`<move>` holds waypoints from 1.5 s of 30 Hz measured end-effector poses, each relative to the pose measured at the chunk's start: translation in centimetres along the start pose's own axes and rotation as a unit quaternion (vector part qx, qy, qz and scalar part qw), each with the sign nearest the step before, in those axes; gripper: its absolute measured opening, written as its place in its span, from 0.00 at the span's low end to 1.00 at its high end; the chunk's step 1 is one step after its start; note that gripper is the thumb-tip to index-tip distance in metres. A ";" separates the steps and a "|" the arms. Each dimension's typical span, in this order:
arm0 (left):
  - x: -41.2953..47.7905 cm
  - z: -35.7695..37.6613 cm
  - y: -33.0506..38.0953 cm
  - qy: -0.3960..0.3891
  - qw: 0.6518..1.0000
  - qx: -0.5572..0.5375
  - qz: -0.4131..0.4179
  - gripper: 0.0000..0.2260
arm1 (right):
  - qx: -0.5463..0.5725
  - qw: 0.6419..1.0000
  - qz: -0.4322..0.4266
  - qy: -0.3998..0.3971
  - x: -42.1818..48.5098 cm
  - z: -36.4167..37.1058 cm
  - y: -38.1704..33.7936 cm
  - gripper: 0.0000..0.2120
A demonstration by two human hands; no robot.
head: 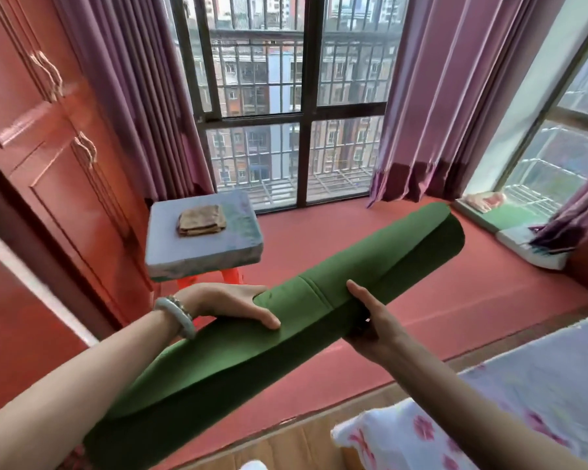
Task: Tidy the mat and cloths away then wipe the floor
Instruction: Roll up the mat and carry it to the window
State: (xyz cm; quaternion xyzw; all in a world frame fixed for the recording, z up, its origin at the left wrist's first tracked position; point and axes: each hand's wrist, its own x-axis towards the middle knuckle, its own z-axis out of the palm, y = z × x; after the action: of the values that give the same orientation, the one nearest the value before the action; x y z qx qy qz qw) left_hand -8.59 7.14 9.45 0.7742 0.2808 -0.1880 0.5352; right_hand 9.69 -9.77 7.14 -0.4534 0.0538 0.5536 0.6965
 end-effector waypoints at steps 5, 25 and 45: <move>8.1 -8.2 1.1 -0.034 0.999 0.002 0.022 0.33 | 0.012 1.000 -0.019 0.021 8.5 2.9 -4.6 0.19; 45.1 -36.8 18.8 -0.246 0.956 0.126 0.095 0.37 | 0.164 0.957 -0.153 0.184 35.5 8.2 -29.6 0.21; 84.3 -48.6 42.2 -0.279 0.940 0.164 0.104 0.44 | 0.174 0.940 -0.182 0.230 62.0 -1.3 -63.4 0.30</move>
State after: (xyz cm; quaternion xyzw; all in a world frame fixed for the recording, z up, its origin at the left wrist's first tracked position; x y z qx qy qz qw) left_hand 82.85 60.88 7.42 0.7927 0.0033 -0.3831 0.4742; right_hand 85.86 35.61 6.90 -0.4422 0.2246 0.2799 0.8220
